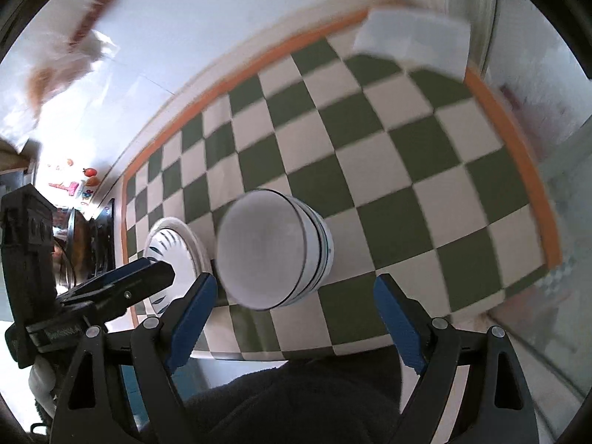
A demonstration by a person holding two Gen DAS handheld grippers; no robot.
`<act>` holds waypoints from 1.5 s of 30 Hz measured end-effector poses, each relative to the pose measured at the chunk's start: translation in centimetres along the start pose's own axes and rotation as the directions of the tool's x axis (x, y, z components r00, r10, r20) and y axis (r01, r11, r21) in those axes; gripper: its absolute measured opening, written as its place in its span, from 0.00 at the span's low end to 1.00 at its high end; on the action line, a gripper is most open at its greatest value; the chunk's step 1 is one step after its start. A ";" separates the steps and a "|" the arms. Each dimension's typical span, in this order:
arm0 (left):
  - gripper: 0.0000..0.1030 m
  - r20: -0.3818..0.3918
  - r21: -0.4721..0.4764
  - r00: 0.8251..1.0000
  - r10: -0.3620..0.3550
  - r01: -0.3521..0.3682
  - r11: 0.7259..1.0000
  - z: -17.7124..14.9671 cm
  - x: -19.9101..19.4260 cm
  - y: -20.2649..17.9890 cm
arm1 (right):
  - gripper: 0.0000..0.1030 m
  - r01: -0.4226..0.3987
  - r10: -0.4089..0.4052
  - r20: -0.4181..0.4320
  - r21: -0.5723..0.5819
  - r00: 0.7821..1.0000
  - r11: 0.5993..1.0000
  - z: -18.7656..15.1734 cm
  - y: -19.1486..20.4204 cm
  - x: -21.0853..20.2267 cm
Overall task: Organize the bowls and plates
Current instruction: 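Close both tools on the rim of the nested bowl stack and lift it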
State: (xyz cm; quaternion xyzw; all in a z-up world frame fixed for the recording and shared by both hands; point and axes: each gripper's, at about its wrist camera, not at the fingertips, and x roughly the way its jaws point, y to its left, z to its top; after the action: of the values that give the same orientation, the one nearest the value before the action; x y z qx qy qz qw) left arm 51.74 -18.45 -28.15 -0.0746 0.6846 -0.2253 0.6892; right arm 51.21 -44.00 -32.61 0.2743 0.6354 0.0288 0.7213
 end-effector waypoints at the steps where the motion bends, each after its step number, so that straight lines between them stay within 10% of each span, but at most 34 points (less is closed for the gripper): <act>1: 0.93 -0.020 -0.008 1.000 -0.007 0.006 1.000 0.4 0.7 0.2 | 0.86 -0.018 0.018 -0.019 0.014 1.000 1.000 0.3 -0.6 1.2; 13: 0.90 -0.234 -0.136 0.970 -0.062 0.031 0.990 3.3 8.4 3.0 | 0.86 -0.180 0.212 -0.200 0.163 0.957 0.970 2.2 -4.3 11.9; 18: 0.51 -0.277 -0.145 0.954 -0.113 0.075 0.987 3.5 10.1 3.0 | 0.85 -0.201 0.244 -0.229 0.193 0.942 0.960 2.8 -4.6 13.9; 23: 0.50 -0.256 -0.168 0.952 -0.167 0.126 0.978 3.5 10.0 3.7 | 0.59 -0.217 0.267 -0.260 0.205 0.928 0.954 3.1 -4.5 16.0; 45: 0.49 -0.155 -0.163 0.978 -0.143 0.117 0.980 2.3 7.1 4.2 | 0.52 -0.275 0.306 -0.211 0.163 0.928 0.947 3.0 -1.3 16.3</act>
State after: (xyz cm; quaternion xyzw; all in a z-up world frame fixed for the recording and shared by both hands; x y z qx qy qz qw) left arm 54.57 -18.13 -36.19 -0.1529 0.7484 -0.2222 0.6059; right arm 56.73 -39.80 -47.71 0.4068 0.6687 0.1258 0.6095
